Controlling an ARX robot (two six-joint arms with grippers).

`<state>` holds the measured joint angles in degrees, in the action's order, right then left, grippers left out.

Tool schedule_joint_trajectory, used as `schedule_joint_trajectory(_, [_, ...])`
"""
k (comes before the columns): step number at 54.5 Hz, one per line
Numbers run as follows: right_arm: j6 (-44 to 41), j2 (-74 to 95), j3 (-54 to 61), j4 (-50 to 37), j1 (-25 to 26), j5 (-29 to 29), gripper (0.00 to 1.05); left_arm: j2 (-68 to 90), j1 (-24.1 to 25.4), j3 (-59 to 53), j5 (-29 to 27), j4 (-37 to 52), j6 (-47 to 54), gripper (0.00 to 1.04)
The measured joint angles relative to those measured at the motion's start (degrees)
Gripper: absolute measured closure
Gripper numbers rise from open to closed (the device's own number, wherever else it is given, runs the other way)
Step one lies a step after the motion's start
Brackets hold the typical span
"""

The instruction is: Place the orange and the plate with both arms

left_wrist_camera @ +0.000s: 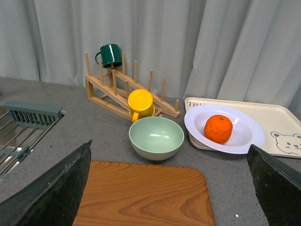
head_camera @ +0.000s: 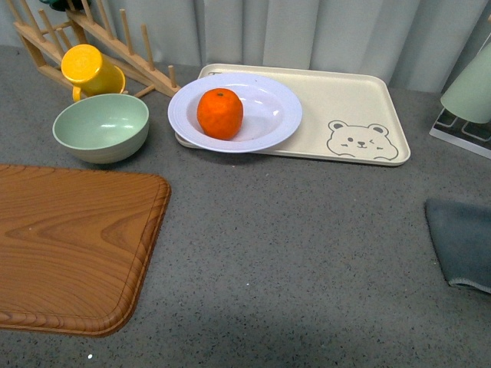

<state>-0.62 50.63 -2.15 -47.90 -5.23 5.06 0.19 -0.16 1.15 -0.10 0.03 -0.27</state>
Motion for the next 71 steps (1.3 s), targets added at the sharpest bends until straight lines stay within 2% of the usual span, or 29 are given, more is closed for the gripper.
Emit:
schedule_joint_trajectory(5, [0.00,-3.65,0.79,3.45,3.34,-4.55,0.89,0.00,0.02,0.00,0.02,0.00,0.00,0.07])
schedule_joint_trajectory(10, [0.04,-7.32,1.33,6.32,4.90,-4.68,1.03,0.00,0.02,0.00,-0.02,0.00,0.00,0.07])
schedule_joint_trajectory(39, [0.26,-27.34,1.84,24.57,5.09,-4.96,1.04,0.00,0.00,0.00,0.00,0.00,0.00,0.07])
schedule_joint_trajectory(71, [0.26,-38.88,1.84,35.95,5.09,-4.98,1.04,0.00,0.00,0.00,0.00,0.00,0.00,0.07])
